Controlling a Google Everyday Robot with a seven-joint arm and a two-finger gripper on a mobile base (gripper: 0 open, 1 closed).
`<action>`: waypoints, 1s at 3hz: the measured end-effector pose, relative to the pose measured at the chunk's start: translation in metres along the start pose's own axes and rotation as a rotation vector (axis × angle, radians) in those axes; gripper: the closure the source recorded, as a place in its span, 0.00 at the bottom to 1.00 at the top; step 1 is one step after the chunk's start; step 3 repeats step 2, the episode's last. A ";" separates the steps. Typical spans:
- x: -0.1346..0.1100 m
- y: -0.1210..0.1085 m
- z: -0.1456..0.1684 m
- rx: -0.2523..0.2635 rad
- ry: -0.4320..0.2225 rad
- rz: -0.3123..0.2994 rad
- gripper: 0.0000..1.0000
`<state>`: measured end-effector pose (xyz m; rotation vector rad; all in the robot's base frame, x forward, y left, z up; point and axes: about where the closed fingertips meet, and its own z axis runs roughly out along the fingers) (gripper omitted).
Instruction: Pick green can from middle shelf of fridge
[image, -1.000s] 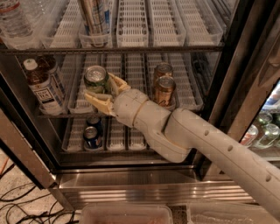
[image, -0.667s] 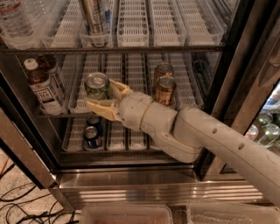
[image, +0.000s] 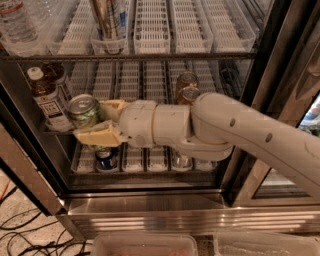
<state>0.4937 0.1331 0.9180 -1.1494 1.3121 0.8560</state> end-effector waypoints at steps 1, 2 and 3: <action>0.001 0.011 -0.007 -0.134 0.091 0.050 1.00; 0.011 0.019 -0.021 -0.183 0.117 0.146 1.00; 0.011 0.019 -0.021 -0.183 0.117 0.146 1.00</action>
Offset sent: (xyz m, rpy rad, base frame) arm -0.0111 -0.0010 -0.0007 -0.0795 0.0690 0.1006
